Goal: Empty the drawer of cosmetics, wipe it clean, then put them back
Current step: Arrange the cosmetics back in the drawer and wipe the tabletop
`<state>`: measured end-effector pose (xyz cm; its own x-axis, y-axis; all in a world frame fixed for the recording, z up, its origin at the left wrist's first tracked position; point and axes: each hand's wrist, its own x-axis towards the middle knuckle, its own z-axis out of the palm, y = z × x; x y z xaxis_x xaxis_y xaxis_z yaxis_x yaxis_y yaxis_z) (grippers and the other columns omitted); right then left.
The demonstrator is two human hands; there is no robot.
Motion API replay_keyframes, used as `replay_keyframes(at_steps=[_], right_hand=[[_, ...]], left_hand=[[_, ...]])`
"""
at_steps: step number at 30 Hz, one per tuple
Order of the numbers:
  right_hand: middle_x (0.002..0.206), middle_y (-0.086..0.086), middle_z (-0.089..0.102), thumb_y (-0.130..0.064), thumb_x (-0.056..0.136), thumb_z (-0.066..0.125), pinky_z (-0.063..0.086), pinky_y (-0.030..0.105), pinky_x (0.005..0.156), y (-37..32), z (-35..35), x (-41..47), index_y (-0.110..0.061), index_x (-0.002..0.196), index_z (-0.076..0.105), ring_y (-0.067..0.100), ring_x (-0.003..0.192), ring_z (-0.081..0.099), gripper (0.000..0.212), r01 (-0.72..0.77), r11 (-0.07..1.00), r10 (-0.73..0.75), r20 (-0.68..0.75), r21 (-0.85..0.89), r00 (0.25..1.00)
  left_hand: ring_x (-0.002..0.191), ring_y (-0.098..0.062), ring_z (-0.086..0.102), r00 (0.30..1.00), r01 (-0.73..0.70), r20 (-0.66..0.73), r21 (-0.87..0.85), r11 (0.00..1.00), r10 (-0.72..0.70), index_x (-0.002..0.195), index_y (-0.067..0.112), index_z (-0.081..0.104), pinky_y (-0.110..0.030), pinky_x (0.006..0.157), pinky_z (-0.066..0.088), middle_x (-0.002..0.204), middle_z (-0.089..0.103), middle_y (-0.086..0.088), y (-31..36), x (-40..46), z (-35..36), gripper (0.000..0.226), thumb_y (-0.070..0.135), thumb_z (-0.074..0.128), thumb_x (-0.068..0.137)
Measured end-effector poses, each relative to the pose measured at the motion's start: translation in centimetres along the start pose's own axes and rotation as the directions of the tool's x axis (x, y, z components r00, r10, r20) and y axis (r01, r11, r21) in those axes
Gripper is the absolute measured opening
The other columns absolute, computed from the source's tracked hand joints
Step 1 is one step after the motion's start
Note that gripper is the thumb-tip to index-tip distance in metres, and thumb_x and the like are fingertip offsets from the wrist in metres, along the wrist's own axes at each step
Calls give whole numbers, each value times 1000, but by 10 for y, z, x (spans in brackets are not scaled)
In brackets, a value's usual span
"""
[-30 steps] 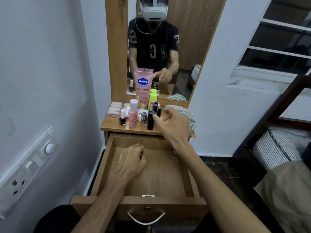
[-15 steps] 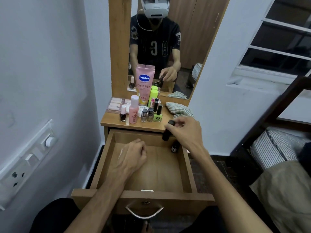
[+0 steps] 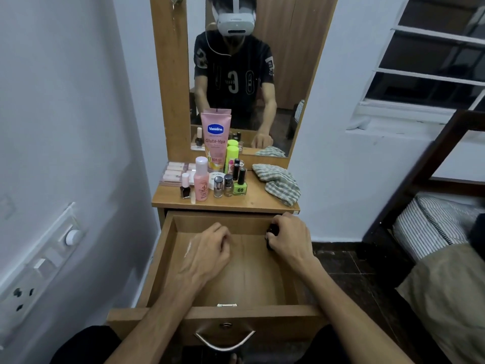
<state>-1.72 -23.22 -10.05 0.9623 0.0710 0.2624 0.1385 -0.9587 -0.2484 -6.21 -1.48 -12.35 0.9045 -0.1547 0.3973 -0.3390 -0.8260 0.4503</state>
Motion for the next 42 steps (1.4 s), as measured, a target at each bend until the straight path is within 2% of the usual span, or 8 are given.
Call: replay_keyframes(at_steps=[11,15,19,24,29,33,37,42], right_hand=[[118,1,62,-30,87,72,54,35,84,2,-4,-8,-19,121,66,23,107,61,37,13,999,-12,-7,37,1000],[111,-5,70,-37,87,71,56,34,79,-19,-28,0,-21,118,73,13,89,64,36,68,979,-18,-249,194,968],[101,-8,74,-28,87,71,56,28,76,-60,-53,41,-21,109,77,2,81,57,24,201,925,-50,-418,324,907],[114,1,75,-29,91,73,61,39,82,-89,-56,95,-19,123,75,15,93,68,34,192,945,-112,-288,263,951],[76,-2,72,-25,90,75,56,38,67,-81,-44,102,-16,100,81,14,70,62,15,141,958,-104,-155,251,982],[75,-4,72,-26,87,78,58,37,69,-69,-52,88,-18,94,82,13,71,64,12,121,942,-62,-192,313,979],[64,-14,68,-26,81,78,54,25,65,-49,-72,64,-23,84,82,7,65,65,6,111,920,-29,-218,375,976],[63,-16,69,-26,78,81,41,7,54,-22,-78,26,-27,78,80,-4,68,65,1,69,931,-76,6,357,997]], left_hand=[[77,-7,60,1000,-19,-8,48,999,20,92,19,66,-28,69,55,96,61,9,3,-1,1,11,16,55,92],[75,-8,60,1000,-2,-22,81,997,4,93,18,66,-26,67,54,96,61,7,1,2,1,12,19,54,92],[72,-9,59,1000,-5,-16,72,997,6,89,19,65,-29,64,55,94,61,7,-1,1,1,10,19,55,91],[71,-8,59,1000,4,-22,60,998,-3,89,20,65,-27,64,54,94,60,8,-3,1,-1,9,19,56,91],[69,-8,57,1000,3,-15,58,998,-2,88,19,64,-20,60,49,93,60,7,-4,1,-2,9,18,56,91],[69,-9,58,1000,0,-15,61,998,1,89,18,65,-20,59,47,93,61,6,-2,0,-1,9,17,56,92],[70,-10,59,1000,2,-12,61,998,-2,90,17,65,-25,63,52,93,61,6,-2,0,-2,11,17,54,93],[76,-16,62,1000,0,5,68,998,-1,92,14,66,-35,70,56,96,62,2,1,1,-3,13,17,54,93]])
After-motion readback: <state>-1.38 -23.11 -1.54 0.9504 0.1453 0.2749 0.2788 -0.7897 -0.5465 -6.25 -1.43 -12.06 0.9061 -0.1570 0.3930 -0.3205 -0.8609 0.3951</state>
